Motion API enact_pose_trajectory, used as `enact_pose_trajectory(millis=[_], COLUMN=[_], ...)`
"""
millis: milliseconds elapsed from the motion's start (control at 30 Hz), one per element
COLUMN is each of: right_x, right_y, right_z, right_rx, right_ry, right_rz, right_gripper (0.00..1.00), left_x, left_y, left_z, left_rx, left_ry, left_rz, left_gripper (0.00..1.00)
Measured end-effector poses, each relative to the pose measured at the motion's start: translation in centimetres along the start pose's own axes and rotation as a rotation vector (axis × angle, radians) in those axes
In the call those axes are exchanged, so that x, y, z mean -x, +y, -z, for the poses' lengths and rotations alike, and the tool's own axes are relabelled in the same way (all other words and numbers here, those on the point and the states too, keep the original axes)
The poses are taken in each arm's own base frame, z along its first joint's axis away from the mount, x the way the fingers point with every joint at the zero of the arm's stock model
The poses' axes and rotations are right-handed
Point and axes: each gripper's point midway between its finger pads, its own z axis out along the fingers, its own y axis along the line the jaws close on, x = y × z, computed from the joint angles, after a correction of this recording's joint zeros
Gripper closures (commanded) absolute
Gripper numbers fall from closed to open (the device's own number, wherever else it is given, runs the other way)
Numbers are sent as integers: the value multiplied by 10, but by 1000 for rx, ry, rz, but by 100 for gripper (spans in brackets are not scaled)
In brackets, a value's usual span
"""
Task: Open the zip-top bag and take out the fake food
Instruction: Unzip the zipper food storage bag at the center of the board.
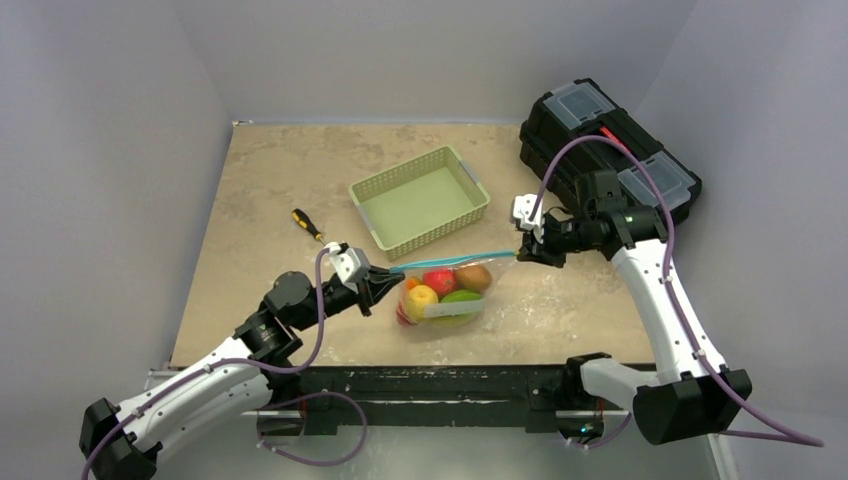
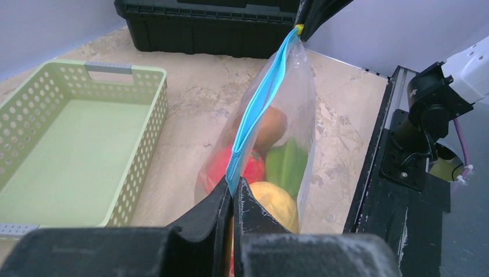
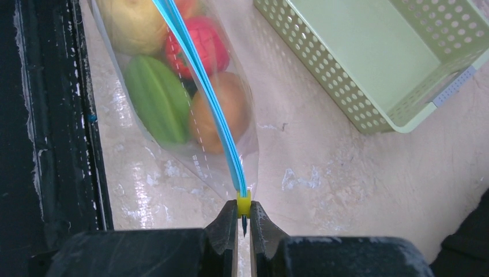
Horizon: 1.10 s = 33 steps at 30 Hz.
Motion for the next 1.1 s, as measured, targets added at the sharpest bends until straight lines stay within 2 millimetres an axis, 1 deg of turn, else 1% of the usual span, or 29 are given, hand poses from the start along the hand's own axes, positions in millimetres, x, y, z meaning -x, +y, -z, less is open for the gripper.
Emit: enact_pose_trajectory(millis=[167,200,233,300,367,433,467,500,567,667,767,867,967,1100], right_x=[-8,-8,-6,3,17,43,52,66,86,106,117,118,118,116], right_y=[13,16,18,24,31,38,43,48,52,56,57,51,45,47], right_z=[2,2,2,-1,-6,-11,-16,-21,-28,-39,-52,-63,-68,-73], right_rx=[59,81,105,162,215,270,299,323,338,350,361,347,319,310], right_ry=[17,16,7,-25,-58,-112,-125,-151,-182,-202,-204,-185,-172,-157], right_rz=[-5,-7,-10,-11,-3,11,24,30,32,25,4,-36,-50,-50], right_gripper=[54,48,43,39,38,38,38,38,39,43,49,52,55,57], left_x=[-4,-5,-7,-11,-14,-16,-16,-15,-14,-13,-13,-13,-13,-13], left_y=[-2,-3,-3,-5,-7,-9,-10,-11,-13,-16,-17,-18,-19,-19], left_z=[-1,-2,-3,-5,-7,-8,-9,-9,-10,-10,-10,-10,-10,-9], left_rx=[-18,-21,-29,-43,-56,-70,-78,-83,-94,-107,-114,-119,-122,-124], left_ry=[14,18,27,43,57,66,68,69,70,71,71,72,71,72], left_rz=[3,4,6,11,14,17,19,20,26,33,36,37,37,38], left_gripper=[100,100,100,100,100,100,100,100,100,100,100,100,100,100])
